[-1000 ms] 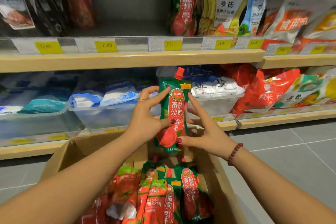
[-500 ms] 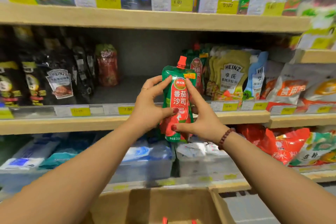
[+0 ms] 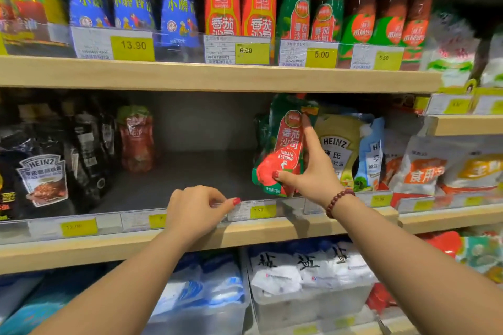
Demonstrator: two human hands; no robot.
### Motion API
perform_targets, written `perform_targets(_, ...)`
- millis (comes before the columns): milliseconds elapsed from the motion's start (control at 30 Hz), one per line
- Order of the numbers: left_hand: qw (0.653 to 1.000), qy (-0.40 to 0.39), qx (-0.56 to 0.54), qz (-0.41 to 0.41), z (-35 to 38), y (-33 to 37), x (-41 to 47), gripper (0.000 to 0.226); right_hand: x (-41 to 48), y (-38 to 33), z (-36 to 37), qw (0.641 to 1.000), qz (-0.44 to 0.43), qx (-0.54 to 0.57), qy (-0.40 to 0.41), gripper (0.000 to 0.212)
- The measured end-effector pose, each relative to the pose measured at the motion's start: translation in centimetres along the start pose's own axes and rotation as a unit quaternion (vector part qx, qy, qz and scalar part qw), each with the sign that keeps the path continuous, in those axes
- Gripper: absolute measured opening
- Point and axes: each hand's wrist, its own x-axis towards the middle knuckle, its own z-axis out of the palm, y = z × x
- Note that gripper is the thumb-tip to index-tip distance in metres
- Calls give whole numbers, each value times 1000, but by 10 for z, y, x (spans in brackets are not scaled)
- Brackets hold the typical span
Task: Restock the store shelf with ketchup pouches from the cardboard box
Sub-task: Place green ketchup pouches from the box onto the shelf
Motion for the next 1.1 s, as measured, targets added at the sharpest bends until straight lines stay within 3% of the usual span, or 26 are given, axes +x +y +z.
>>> perform_targets(200,986,103,100,90,14,-6,-5,52,21,27,5,992,19,-122,10,66)
perform_targets(300,974,136,135,123,19,-5,-7,46,21,44,10,989,49,-139,-10,61)
perform_targets(500,974,149,125,119,20,-3,-8,55,24,63,11,971,114,-201,-61,56)
perform_targets(667,972,148,143,114,21,-5,-9,49,21,50,4,933,127,-331,-68,55)
perform_targets(767,972,151,132,119,22,-6,-9,43,15,43,5,926,126,-350,-58,52)
perform_targets(933,975,149,128,104,22,-3,-11,49,13,22,21,932,176,-317,3,71)
perform_targets(1100,975,153,132,94,23,-2,-12,53,19,11,45,901,208,-380,32,68)
